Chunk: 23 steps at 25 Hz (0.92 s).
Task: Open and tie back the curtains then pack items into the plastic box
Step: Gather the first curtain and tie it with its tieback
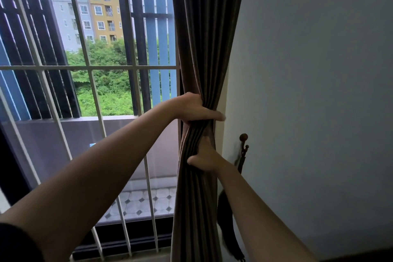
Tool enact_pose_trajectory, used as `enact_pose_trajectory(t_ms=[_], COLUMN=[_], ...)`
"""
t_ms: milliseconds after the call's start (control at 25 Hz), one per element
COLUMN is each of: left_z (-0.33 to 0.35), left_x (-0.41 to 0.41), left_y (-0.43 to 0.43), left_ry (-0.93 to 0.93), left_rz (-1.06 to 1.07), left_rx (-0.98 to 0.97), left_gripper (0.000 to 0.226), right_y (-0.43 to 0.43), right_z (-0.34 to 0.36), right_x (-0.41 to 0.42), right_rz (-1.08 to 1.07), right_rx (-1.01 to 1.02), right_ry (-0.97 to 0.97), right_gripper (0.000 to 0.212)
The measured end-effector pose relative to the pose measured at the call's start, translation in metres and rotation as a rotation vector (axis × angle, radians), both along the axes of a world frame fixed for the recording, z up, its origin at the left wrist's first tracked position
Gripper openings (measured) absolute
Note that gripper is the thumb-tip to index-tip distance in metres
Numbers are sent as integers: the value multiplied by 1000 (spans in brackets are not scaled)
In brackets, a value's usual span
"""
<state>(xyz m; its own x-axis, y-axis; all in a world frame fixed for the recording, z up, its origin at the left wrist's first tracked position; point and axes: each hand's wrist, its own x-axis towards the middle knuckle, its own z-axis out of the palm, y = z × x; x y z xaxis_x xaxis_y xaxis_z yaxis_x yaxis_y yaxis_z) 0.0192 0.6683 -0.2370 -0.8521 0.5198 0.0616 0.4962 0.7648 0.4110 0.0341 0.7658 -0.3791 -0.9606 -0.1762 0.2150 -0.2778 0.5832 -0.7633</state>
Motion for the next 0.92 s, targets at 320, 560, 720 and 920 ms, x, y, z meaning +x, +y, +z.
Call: enact_pose_trajectory(t_ms=[320, 560, 720, 920], left_z=[-1, 3, 4, 3], left_x=[2, 22, 24, 20], left_y=[-29, -52, -64, -68], left_ry=[-40, -185, -221, -240], left_rz=[-100, -219, -207, -173], left_rx=[99, 161, 173, 172], left_gripper=[8, 18, 28, 25], right_y=[25, 25, 24, 29], right_z=[14, 41, 42, 49], right_x=[-11, -36, -33, -32], right_rz=[15, 111, 293, 248], right_rx=[-769, -845, -992, -901], right_ry=[25, -29, -216, -235], right_gripper=[35, 60, 53, 36])
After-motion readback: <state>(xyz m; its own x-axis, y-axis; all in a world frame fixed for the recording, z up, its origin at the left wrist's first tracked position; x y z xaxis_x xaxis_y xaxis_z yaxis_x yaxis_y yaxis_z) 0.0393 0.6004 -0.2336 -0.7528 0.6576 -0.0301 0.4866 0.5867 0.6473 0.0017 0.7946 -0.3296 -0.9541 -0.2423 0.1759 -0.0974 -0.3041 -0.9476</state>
